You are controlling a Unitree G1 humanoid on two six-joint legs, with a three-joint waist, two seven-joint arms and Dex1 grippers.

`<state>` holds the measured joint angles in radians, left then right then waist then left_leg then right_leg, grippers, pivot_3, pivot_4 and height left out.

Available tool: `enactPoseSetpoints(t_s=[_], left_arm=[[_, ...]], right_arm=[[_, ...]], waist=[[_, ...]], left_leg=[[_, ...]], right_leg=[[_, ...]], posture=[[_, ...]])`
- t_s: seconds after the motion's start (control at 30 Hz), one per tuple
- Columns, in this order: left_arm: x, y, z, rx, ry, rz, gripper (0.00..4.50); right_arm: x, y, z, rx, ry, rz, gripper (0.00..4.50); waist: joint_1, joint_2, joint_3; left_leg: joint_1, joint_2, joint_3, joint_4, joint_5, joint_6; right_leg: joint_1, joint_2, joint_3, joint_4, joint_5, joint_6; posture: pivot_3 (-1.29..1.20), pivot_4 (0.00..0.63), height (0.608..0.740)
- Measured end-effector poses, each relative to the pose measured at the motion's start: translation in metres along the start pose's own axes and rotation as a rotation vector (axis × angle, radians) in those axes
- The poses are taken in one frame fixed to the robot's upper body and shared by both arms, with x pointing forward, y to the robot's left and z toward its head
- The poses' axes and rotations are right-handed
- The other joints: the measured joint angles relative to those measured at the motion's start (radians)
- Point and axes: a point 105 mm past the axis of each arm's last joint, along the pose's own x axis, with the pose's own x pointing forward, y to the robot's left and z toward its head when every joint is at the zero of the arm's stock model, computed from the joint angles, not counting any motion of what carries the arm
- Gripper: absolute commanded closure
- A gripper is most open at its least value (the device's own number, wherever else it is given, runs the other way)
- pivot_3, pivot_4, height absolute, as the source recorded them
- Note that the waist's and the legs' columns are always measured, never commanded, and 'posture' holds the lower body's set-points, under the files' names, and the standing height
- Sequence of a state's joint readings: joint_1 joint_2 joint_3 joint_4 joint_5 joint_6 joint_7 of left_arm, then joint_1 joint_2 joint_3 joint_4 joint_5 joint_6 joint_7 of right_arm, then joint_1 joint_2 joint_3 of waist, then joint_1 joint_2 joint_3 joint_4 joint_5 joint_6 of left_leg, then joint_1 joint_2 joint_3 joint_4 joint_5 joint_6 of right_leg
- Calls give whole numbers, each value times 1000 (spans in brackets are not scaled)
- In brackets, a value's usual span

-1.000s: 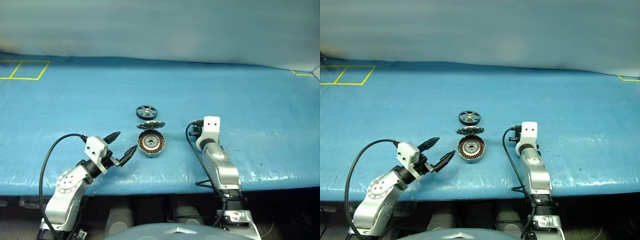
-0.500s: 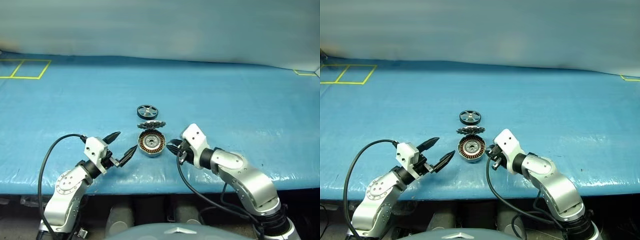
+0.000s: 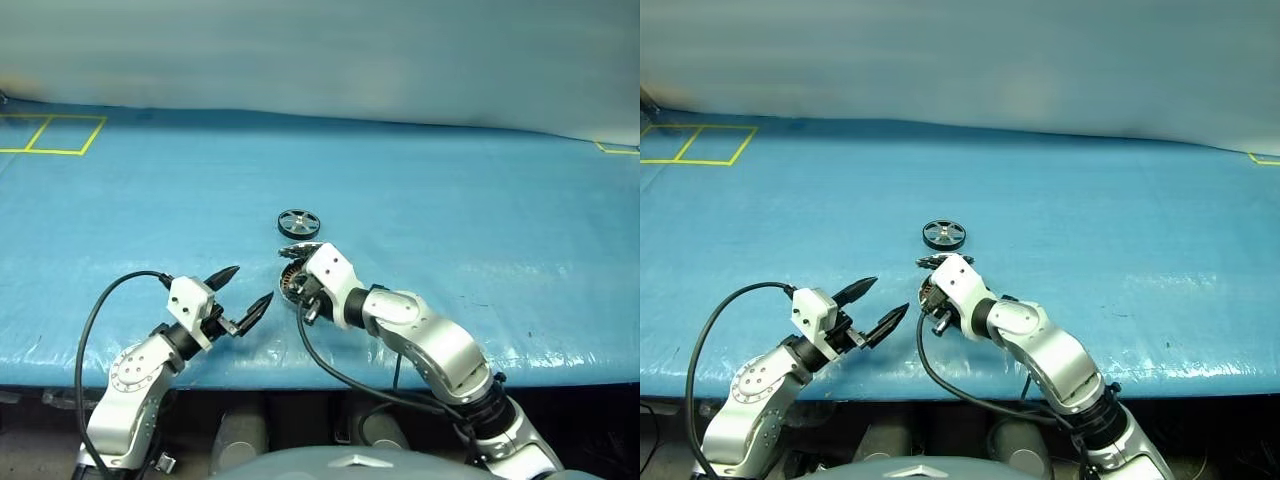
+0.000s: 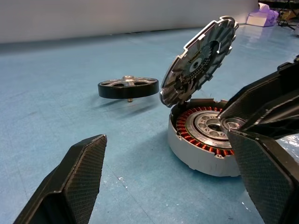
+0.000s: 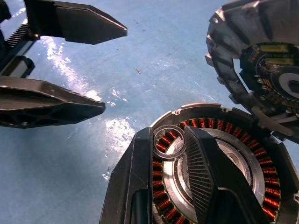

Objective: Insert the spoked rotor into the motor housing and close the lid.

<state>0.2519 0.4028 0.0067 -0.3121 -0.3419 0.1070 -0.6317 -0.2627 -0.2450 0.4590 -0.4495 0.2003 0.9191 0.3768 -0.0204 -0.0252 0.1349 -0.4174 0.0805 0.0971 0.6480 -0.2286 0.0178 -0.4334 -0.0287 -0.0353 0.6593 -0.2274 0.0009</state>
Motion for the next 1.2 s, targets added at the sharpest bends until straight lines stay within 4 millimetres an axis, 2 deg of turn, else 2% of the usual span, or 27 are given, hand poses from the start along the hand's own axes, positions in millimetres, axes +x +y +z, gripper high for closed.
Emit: enactPoseSetpoints(t_s=[0.27,0.6,1.2], left_arm=[[-2,-1,-3,1,15,1,0],[-2,-1,-3,-1,12,1,0],[-1,-1,-3,-2,11,3,0]], right_arm=[[-1,-12,0,12,-14,-67,3838],[-3,-11,-15,34,30,-56,3838],[-1,-16,-18,64,22,-67,3838]], waist=[[0,0,0],[-1,0,0],[0,0,0]], left_leg=[[0,1,0,0,0,0],[0,1,0,0,0,0],[1,1,0,0,0,0]], right_leg=[[0,0,0,0,0,0],[0,0,0,0,0,0],[1,0,-1,0,0,0]], posture=[[0,150,740],[0,150,740],[0,150,740]])
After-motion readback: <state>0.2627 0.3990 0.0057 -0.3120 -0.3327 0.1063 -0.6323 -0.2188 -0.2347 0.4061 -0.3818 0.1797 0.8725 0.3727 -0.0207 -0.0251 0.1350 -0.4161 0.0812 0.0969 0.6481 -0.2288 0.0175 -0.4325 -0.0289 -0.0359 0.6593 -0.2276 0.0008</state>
